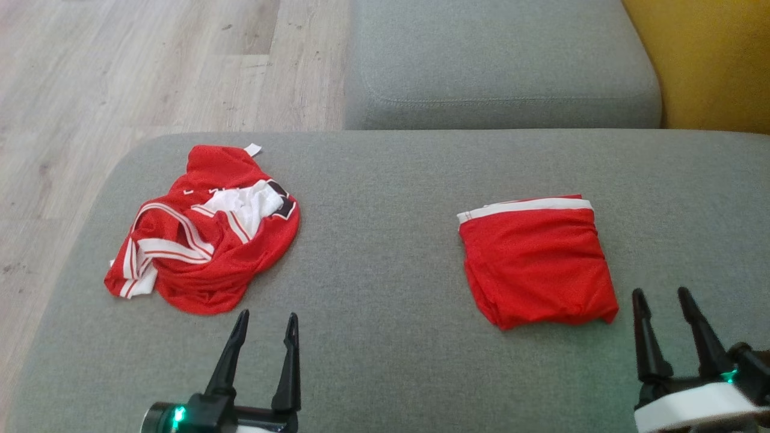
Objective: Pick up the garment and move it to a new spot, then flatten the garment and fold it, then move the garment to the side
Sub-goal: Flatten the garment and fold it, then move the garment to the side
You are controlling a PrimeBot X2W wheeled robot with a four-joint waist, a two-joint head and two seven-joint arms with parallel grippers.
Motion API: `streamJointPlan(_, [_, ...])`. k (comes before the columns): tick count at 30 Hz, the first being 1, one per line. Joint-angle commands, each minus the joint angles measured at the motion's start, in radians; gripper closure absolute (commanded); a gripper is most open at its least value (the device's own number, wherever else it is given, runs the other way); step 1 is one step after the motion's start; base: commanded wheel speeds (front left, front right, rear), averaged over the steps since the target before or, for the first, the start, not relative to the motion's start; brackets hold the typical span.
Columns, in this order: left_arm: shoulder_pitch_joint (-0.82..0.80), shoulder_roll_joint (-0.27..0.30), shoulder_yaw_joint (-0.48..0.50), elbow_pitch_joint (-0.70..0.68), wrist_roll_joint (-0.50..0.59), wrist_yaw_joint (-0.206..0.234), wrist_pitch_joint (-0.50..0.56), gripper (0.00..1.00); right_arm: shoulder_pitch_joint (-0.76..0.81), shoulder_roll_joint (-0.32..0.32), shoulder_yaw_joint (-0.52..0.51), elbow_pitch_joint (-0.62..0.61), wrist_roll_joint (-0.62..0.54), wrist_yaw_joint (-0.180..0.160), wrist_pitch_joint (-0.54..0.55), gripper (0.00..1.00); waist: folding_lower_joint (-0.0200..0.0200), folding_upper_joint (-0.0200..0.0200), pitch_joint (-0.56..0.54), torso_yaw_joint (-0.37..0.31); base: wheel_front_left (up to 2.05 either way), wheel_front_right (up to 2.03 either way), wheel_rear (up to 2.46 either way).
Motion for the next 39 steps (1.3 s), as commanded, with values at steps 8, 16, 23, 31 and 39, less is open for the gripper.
streamJointPlan(8, [-0.044, -0.02, 0.072, 0.004, 0.027, -0.022, -0.005, 0.0, 0.004, 0.012, 0.019, -0.031, -0.047, -0.001, -0.011, 0.0, 0.0003, -0.0001, -0.016, -0.007, 0.0, 0.0, 0.0])
streamJointPlan(16, [-0.043, -0.027, 0.1, 0.0, 0.016, -0.02, -0.005, 0.0, 0.018, 0.026, 0.032, -0.035, -0.043, -0.001, -0.011, 0.0, 0.0003, -0.0001, -0.015, -0.015, 0.0, 0.0, 0.0])
streamJointPlan(23, [-0.052, -0.028, 0.115, 0.006, 0.023, -0.004, -0.005, 0.0, -0.003, 0.023, 0.035, -0.015, -0.018, -0.001, -0.011, 0.0, 0.0003, -0.0001, 0.013, -0.02, 0.0, 0.0, 0.0])
streamJointPlan(31, [-0.104, -0.029, 0.085, -0.028, 0.002, 0.012, -0.005, 0.0, -0.175, -0.031, 0.024, 0.133, 0.026, -0.001, -0.011, 0.0, 0.0003, -0.0001, 0.113, -0.002, 0.0, 0.0, 0.0])
streamJointPlan(39, [-0.189, -0.029, 0.056, -0.061, -0.005, 0.019, -0.005, 0.0, -0.425, -0.117, 0.131, 0.313, 0.165, -0.001, 0.123, 0.0, 0.0003, -0.0001, 0.254, 0.02, 0.0, 0.0, 0.0])
